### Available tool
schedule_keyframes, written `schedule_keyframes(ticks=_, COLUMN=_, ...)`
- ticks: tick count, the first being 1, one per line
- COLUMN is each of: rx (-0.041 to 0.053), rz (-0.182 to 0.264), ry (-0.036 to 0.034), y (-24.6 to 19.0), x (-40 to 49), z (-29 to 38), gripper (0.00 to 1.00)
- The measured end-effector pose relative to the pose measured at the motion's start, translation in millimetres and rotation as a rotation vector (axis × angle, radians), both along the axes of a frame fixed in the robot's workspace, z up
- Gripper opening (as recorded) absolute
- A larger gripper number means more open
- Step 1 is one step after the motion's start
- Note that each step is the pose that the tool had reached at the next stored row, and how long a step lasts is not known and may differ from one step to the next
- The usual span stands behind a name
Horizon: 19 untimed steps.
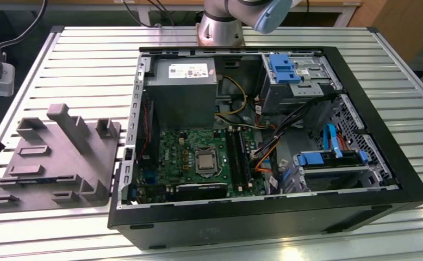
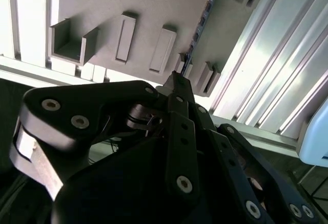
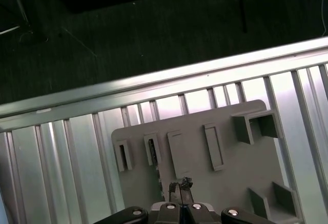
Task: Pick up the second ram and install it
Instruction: 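Pick up the second ram and move it above second insertion slot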
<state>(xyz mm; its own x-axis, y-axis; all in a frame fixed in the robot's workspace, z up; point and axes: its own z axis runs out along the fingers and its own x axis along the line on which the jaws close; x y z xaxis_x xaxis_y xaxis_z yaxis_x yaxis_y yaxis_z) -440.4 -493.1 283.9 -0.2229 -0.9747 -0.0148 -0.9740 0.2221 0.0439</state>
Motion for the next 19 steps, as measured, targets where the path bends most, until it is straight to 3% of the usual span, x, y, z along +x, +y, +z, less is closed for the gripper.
schedule_keyframes(ticks=19, rx=-0.0069, rz=0.061, ry=0.0, y=-0.1, x=4.0, z=-11.9, gripper=0.11)
